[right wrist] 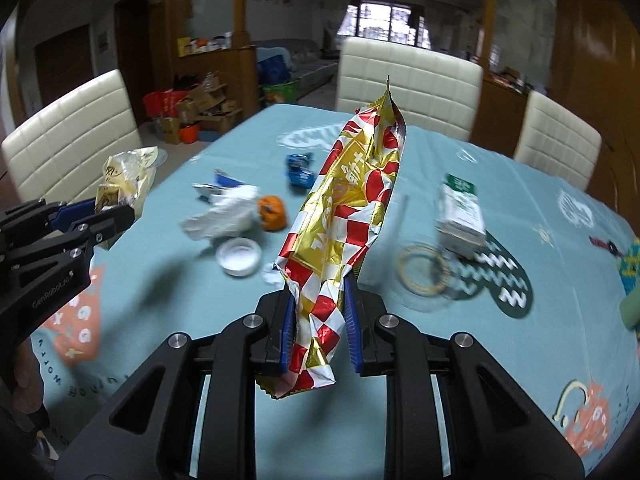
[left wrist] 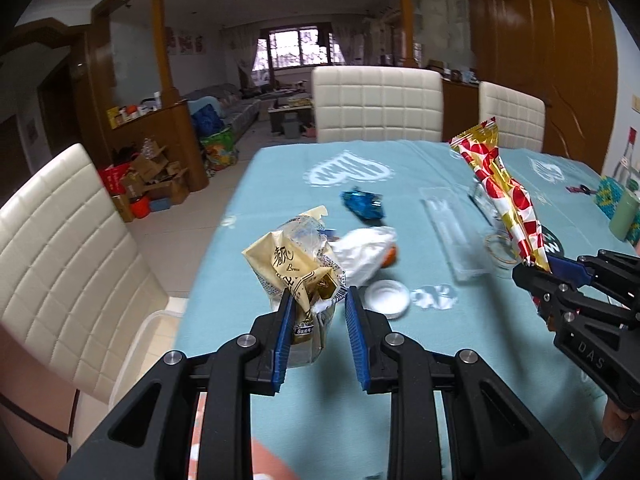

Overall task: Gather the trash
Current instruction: 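Lift the candy wrapper and snack bag and carry them toward the bin, then open the left tool to drop the beige snack bag into the bin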

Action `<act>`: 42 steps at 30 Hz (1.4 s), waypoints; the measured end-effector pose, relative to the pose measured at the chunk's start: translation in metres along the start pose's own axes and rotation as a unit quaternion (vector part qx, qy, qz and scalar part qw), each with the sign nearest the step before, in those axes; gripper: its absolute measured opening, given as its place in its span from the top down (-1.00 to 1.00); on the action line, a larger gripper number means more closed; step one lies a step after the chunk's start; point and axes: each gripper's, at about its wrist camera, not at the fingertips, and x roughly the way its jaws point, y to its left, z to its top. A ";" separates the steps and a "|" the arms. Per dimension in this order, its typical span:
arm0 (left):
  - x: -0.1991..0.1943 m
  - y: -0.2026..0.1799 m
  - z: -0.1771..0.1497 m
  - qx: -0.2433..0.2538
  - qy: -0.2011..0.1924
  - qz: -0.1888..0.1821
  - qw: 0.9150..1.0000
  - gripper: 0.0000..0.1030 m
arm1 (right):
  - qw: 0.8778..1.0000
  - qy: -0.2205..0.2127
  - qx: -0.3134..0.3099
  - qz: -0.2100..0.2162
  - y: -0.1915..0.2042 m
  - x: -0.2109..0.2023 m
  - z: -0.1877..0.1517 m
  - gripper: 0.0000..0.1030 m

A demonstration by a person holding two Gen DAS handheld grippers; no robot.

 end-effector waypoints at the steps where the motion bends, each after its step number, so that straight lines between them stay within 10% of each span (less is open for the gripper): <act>1: -0.002 0.005 -0.001 -0.003 -0.002 0.004 1.000 0.51 | 1.000 -0.001 -0.004 0.002 0.005 0.000 0.000 0.54; 29: -0.016 0.170 -0.053 -0.125 0.007 0.117 0.985 0.50 | 0.980 -0.005 -0.184 0.080 0.203 0.035 0.048 0.52; 42: -0.001 0.193 -0.067 -0.125 0.020 0.152 0.980 0.45 | 0.975 0.007 -0.204 0.090 0.234 0.051 0.050 0.49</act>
